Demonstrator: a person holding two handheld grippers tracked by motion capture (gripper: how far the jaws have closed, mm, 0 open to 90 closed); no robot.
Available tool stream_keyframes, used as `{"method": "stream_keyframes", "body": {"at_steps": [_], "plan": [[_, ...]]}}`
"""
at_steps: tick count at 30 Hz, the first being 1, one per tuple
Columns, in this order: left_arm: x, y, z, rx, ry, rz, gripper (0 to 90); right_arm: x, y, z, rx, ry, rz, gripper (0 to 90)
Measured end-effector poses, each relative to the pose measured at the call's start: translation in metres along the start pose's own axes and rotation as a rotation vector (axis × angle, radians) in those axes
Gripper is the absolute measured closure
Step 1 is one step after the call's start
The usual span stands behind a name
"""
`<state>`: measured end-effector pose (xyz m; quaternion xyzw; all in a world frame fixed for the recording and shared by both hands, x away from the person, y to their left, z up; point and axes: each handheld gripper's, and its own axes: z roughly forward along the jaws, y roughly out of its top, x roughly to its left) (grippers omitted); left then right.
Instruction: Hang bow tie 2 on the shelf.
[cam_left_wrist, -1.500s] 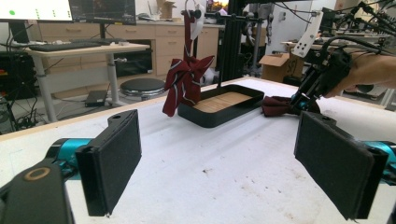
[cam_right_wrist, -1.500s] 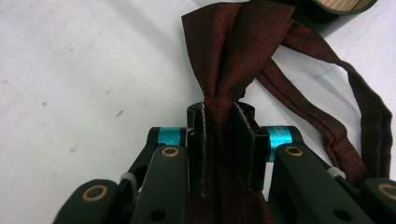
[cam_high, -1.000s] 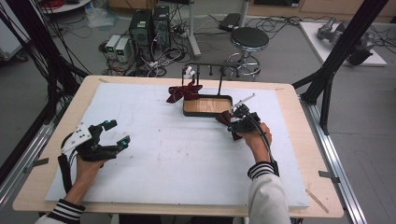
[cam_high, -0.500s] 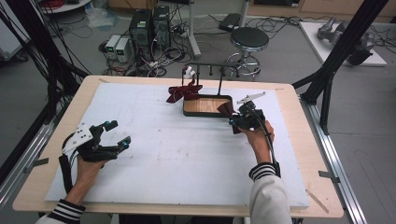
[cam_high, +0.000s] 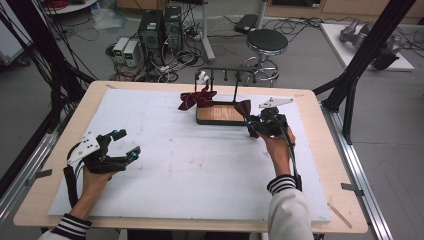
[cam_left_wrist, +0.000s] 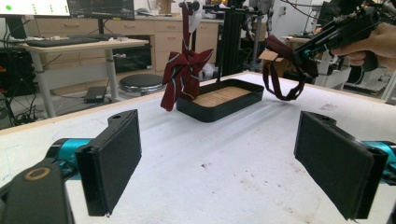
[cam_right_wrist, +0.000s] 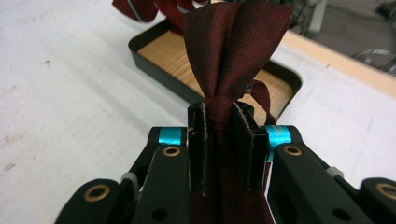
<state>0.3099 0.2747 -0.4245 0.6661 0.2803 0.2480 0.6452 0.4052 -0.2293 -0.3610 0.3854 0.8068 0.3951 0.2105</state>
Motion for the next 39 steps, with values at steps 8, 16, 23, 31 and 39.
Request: {"method": "stream_keyframes", "body": {"at_steps": [8,16,23,31,39], "plan": [[0.000,0.000,0.000,-0.002,-0.001,-0.003,15.2,0.003,0.005,-0.011,-0.119,-0.029,-0.025,76.7],[0.000,0.000,0.000,-0.002,-0.003,-0.004,15.1,0.004,0.008,-0.019,-0.209,-0.038,-0.034,76.7],[0.000,0.000,0.000,0.000,-0.003,-0.004,15.2,0.002,0.009,-0.024,-0.288,-0.010,-0.004,76.7],[0.001,-0.001,0.000,0.001,-0.002,-0.007,15.2,-0.001,0.009,-0.027,-0.314,-0.015,0.014,76.7],[0.001,-0.001,0.000,-0.001,-0.003,-0.008,15.2,-0.003,0.017,-0.029,-0.336,-0.011,0.021,76.7]]}}
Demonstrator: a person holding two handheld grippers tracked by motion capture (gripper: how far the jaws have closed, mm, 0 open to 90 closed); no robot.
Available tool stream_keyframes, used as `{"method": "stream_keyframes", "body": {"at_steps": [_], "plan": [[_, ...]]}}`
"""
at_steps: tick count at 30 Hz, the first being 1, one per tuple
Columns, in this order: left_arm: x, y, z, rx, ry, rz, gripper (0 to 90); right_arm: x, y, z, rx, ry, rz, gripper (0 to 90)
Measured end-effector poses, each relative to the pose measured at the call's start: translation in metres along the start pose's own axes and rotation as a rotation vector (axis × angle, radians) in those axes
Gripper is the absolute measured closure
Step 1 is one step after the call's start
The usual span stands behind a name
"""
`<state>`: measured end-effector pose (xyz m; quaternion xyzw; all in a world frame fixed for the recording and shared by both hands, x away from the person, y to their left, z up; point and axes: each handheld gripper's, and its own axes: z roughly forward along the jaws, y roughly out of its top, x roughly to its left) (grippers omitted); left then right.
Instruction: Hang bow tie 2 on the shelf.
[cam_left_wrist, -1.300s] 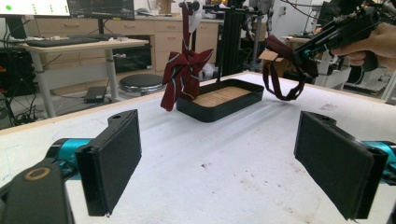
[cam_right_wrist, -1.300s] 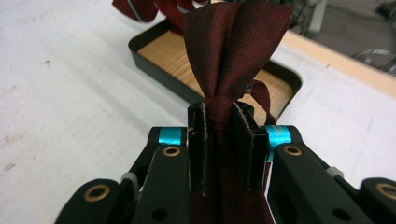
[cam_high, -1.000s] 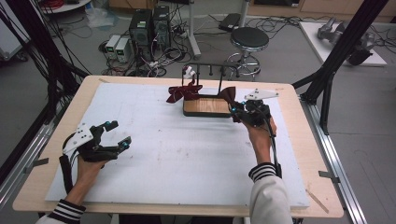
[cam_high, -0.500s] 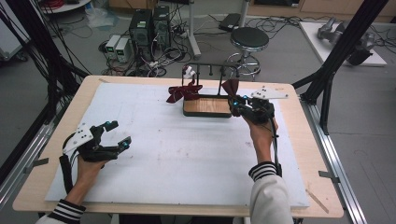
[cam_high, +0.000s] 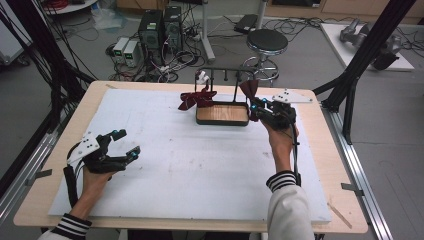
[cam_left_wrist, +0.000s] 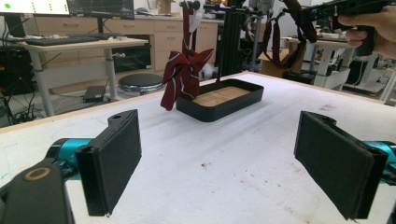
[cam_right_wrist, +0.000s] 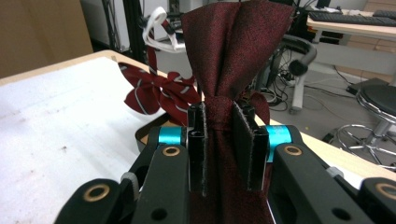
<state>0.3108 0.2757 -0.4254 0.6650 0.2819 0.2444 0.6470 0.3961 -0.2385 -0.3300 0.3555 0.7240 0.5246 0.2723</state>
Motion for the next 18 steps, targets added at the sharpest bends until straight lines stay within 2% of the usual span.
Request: {"method": "stream_keyframes", "body": {"at_steps": [8,13,18], "plan": [[0.001,0.000,-0.001,-0.003,0.001,-0.003,15.2,0.002,0.011,0.007,-0.016,-0.009,0.006,76.7],[0.002,0.000,-0.002,-0.008,0.005,-0.007,15.2,0.003,0.018,0.010,-0.033,-0.037,0.006,76.7],[0.003,0.001,-0.003,-0.013,0.008,-0.009,15.2,0.001,0.023,0.015,-0.036,-0.046,0.029,76.7]]}}
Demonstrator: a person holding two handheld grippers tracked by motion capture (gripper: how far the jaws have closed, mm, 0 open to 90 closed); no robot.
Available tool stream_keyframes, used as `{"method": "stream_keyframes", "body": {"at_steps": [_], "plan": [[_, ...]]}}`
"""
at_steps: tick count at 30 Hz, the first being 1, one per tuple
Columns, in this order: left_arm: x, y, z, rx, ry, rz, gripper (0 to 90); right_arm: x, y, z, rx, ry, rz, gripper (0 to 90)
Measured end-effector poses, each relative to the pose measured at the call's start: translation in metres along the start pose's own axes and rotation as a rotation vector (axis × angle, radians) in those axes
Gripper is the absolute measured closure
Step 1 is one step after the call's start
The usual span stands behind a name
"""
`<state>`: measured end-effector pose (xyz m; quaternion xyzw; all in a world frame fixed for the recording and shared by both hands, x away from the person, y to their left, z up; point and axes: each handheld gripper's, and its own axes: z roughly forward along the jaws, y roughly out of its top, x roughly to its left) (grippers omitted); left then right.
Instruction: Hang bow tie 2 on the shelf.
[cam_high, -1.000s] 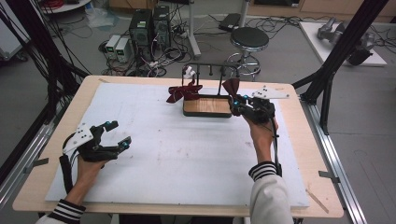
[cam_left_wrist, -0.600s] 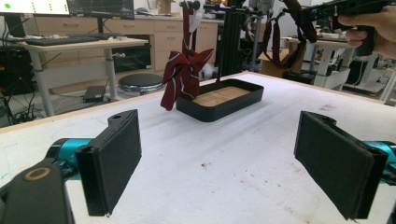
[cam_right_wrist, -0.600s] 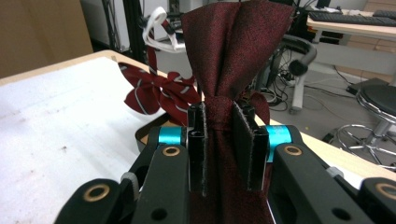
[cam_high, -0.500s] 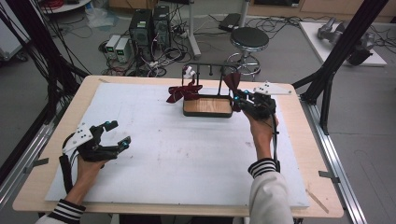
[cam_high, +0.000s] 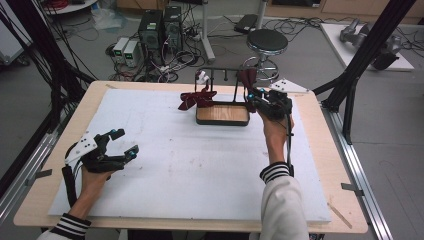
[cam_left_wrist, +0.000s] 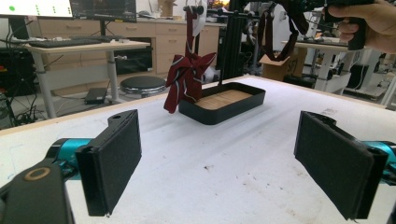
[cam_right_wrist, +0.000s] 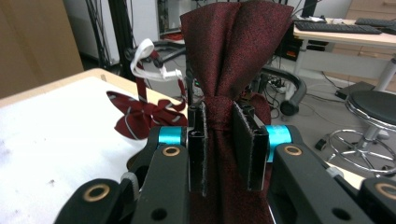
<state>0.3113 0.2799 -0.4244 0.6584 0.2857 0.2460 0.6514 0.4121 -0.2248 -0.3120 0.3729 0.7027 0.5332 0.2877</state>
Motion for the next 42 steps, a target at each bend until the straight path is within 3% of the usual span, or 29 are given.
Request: {"method": "stream_keyframes", "body": {"at_steps": [23,35,42], "plan": [[0.003,0.003,-0.006,-0.008,0.012,0.000,15.2,-0.005,0.019,0.023,-0.004,-0.032,0.002,76.6],[0.003,0.001,-0.006,-0.001,0.014,0.000,15.2,-0.008,0.019,0.030,-0.010,-0.065,0.011,76.6],[0.003,0.000,-0.005,0.004,0.011,-0.001,15.2,-0.008,0.023,0.035,-0.009,-0.059,0.012,76.6]]}}
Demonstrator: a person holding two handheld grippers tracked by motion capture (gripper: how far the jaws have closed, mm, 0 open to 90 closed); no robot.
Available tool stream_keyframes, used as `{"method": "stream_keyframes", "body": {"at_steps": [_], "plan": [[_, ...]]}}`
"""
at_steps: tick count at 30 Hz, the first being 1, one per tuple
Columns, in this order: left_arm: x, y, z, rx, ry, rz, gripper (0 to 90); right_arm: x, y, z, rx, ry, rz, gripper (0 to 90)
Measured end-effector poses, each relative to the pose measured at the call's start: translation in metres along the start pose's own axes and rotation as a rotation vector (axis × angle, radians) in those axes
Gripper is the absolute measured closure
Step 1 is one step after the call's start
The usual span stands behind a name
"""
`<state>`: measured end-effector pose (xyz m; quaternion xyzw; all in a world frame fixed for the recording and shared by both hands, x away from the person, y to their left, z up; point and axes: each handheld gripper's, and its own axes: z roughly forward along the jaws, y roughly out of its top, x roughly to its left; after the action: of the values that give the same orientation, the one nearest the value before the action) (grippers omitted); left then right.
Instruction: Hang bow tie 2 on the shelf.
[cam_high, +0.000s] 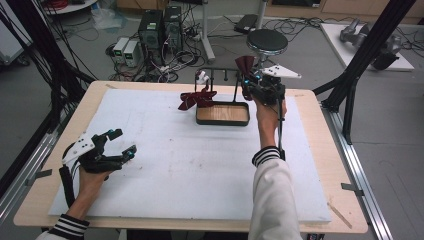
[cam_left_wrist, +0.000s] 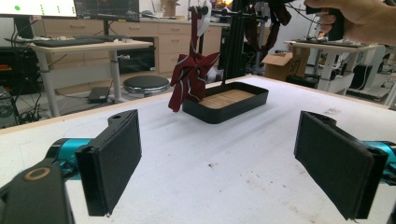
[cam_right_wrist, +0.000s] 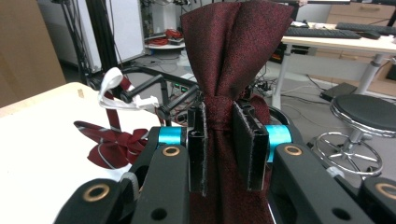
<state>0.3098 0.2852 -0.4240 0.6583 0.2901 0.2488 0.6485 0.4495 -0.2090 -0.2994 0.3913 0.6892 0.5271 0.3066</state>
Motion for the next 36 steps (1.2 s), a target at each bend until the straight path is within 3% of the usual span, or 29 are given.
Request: {"method": "stream_keyframes", "body": {"at_steps": [10,23,36], "plan": [[0.000,0.000,0.000,-0.002,-0.001,0.000,15.2,0.008,0.005,0.012,-0.006,0.012,-0.014,76.6],[0.000,-0.001,0.000,0.000,0.000,-0.005,15.2,0.014,0.001,0.023,-0.013,0.042,0.008,76.6],[0.000,-0.001,0.000,-0.003,-0.002,-0.009,15.2,0.022,0.007,0.035,0.009,0.057,0.000,76.4]]}}
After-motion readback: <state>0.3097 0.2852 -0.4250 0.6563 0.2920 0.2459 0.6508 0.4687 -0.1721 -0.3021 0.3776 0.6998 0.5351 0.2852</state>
